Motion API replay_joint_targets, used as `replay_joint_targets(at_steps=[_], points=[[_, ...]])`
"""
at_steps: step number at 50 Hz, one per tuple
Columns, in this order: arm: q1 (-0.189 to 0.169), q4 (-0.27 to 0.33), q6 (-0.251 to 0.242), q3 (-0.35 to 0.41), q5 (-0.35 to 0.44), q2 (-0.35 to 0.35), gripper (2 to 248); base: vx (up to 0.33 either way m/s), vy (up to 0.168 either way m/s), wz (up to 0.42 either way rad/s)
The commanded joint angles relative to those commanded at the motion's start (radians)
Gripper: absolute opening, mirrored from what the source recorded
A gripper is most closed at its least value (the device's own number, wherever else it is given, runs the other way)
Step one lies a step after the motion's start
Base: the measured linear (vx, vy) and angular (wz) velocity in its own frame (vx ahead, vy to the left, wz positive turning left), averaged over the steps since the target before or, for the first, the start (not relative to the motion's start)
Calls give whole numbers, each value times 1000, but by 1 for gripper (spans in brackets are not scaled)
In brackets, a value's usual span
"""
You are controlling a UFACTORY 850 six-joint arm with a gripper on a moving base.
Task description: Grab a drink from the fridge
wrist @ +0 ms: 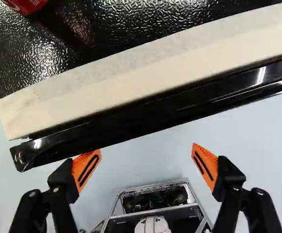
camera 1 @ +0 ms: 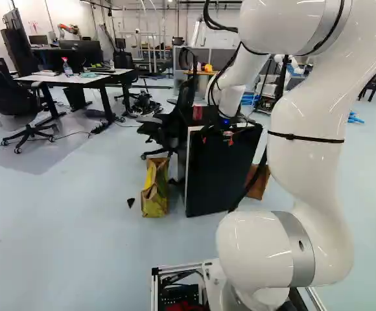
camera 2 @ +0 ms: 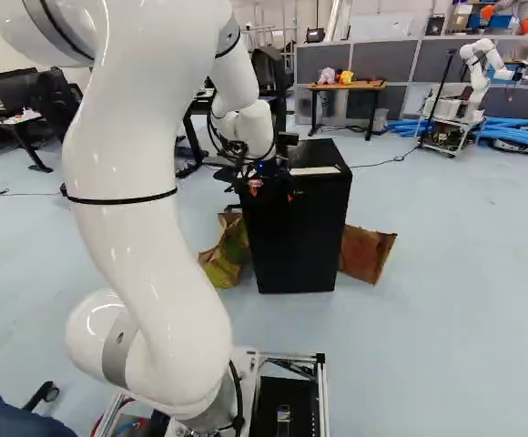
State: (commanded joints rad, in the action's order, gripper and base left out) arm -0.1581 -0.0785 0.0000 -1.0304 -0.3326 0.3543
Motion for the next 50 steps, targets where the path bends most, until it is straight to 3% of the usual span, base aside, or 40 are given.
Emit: replay_joint_targets(at_steps=[18,36,50], points=[[-1,0,0,9,17,-7,247,0,0,0],[2,0,0,95,24,-74,247,0,0,0],[5,0,0,168,104,-134,247,0,0,0]])
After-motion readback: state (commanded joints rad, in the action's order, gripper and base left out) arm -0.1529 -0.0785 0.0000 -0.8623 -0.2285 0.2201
